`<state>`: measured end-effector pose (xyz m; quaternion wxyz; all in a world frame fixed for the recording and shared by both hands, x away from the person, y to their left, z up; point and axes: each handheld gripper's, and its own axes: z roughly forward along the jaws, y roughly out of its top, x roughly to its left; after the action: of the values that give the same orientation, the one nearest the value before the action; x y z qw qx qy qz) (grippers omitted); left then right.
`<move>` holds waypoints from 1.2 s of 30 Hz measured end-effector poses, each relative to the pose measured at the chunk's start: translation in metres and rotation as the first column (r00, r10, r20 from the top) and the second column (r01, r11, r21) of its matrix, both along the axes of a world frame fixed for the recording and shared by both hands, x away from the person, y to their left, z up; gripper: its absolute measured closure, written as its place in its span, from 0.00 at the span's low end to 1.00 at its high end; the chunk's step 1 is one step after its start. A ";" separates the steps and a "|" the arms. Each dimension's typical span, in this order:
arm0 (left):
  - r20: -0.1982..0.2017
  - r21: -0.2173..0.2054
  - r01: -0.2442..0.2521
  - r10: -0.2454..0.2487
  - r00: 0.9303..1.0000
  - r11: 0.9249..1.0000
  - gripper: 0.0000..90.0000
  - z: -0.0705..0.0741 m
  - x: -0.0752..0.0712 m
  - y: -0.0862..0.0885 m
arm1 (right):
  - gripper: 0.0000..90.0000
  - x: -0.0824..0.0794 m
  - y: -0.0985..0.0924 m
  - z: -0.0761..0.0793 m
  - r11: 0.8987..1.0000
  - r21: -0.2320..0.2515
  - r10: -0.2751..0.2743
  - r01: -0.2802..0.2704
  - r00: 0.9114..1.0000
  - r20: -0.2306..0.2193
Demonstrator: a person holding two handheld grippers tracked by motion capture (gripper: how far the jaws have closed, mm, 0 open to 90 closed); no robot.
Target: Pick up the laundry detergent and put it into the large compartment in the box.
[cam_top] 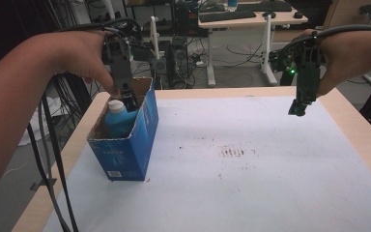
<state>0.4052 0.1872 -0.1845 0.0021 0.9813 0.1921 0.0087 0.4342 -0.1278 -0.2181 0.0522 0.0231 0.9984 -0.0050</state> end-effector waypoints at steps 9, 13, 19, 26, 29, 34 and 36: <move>0.007 0.025 0.108 -0.109 0.994 0.994 0.02 -0.007 -0.003 -0.025 | 0.03 -0.003 0.000 -0.002 1.000 0.007 0.004 -0.004 1.000 -0.008; 0.014 0.021 0.144 -0.144 0.989 0.989 0.02 -0.010 -0.002 -0.037 | 0.03 -0.003 -0.001 -0.002 1.000 0.008 0.011 -0.011 1.000 -0.012; -0.002 0.034 0.188 -0.188 0.982 0.982 0.02 -0.020 0.001 -0.053 | 0.03 -0.004 0.001 -0.002 1.000 0.010 0.015 -0.015 1.000 -0.016; 0.006 0.026 0.205 -0.205 0.979 0.978 0.02 -0.037 0.008 -0.065 | 0.03 -0.004 0.003 -0.002 1.000 0.007 0.015 -0.015 1.000 -0.022; 0.000 0.021 0.213 -0.213 0.977 0.977 0.02 -0.043 0.010 -0.070 | 0.03 -0.002 0.002 -0.001 1.000 0.010 0.019 -0.019 1.000 -0.022; 0.002 0.006 0.210 -0.210 0.978 0.978 0.02 -0.040 0.011 -0.071 | 0.03 -0.001 0.001 -0.001 1.000 0.009 0.022 -0.022 1.000 -0.019; -0.004 0.002 0.206 -0.206 0.979 0.979 0.02 -0.039 0.011 -0.070 | 0.03 -0.001 0.001 -0.001 1.000 0.009 0.023 -0.023 1.000 -0.020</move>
<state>0.4166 0.1171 -0.2235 0.0015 0.9960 0.0894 0.0066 0.4329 -0.1271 -0.2193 0.0423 0.0117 0.9990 -0.0003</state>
